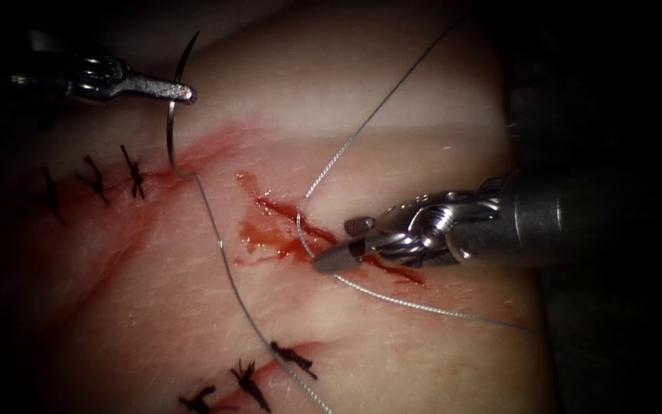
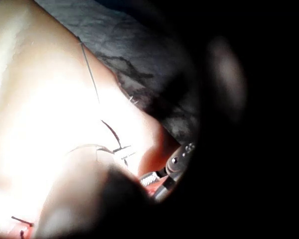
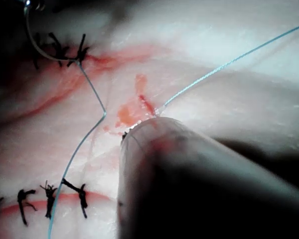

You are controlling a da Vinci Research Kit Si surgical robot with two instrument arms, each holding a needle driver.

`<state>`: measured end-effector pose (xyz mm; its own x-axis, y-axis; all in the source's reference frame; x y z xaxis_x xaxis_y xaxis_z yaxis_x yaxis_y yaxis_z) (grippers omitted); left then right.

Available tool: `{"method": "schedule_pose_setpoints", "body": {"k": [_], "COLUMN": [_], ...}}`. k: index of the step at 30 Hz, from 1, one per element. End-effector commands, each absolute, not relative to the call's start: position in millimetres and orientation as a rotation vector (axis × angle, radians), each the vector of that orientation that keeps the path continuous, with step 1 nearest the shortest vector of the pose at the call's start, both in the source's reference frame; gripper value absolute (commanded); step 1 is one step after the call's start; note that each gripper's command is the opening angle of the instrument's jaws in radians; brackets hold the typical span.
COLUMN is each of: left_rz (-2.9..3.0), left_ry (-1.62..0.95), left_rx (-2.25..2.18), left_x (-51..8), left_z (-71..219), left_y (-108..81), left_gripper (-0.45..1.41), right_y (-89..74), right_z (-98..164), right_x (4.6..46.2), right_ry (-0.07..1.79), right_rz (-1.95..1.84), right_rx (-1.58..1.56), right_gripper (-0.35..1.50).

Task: Wound Closure

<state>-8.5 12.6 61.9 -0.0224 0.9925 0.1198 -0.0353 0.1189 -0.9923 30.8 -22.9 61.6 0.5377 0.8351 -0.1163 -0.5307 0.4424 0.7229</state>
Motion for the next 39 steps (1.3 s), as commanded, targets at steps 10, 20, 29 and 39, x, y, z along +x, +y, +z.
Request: {"method": "schedule_pose_setpoints", "body": {"k": [10, 20, 29, 39], "left_rz": [1.157, 1.158, 1.158, 1.161], "left_ry": [-1.255, -1.256, -1.258, -1.259], "left_rx": [-1.083, -1.083, -1.083, -1.080], "left_x": [-9.0, -9.0, -8.8, -8.6], "left_z": [62, 62, 63, 63], "left_y": [12.5, 12.5, 12.7, 12.8], "left_gripper": [-0.45, -0.45, -0.45, -0.45], "right_y": [-26.2, -23.6, -23.7, -25.3], "right_z": [66, 62, 59, 59], "right_x": [32.4, 29.1, 20.5, 10.6], "right_ry": [0.449, 0.439, 0.378, 0.260], "right_rz": [0.856, 0.857, 0.869, 0.871], "right_rx": [0.711, 0.777, 0.791, 0.865], "right_gripper": [0.04, -0.35, -0.35, -0.35]}}
